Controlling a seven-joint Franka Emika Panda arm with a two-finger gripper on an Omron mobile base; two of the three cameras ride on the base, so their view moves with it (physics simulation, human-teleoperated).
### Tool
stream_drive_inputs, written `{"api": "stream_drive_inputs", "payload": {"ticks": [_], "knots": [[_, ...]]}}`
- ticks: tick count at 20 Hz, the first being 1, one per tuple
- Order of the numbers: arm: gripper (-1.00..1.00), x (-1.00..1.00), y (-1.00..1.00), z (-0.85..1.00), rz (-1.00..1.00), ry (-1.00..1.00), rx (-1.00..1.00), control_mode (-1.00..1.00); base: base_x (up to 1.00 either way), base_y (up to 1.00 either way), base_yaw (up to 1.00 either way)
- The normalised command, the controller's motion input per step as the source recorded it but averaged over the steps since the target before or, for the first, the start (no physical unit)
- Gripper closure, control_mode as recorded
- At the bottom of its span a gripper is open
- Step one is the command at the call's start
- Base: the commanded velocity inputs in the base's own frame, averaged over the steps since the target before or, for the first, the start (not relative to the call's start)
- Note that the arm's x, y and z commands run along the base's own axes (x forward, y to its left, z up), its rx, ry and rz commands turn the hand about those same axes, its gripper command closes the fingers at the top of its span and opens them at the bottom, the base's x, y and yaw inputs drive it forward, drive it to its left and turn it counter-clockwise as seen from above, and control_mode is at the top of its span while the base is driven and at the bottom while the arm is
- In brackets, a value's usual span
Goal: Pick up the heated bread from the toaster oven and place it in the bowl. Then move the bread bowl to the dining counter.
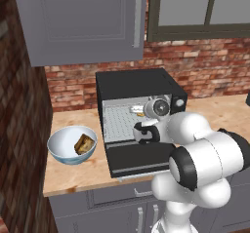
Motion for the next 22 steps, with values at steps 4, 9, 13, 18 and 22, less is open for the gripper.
{"api": "stream_drive_inputs", "payload": {"ticks": [4, 9, 13, 18, 22], "knots": [[-1.00, 0.16, -0.08, -0.02, 0.00, -0.02, 0.00, -1.00, 0.00, 0.00, 0.00], [-1.00, 0.07, -0.22, -0.11, 0.00, -0.01, 0.00, -1.00, 0.00, 0.00, 0.00], [-1.00, 0.00, -0.19, -0.16, 0.00, 0.00, 0.00, -1.00, 0.00, 0.00, 0.00], [-1.00, 0.00, -0.09, -0.12, 0.00, 0.00, 0.00, -1.00, 0.00, 0.00, 0.00], [-1.00, 0.00, 0.00, -0.09, 0.00, 0.00, -0.03, -1.00, 0.00, 0.00, 0.00]]}}
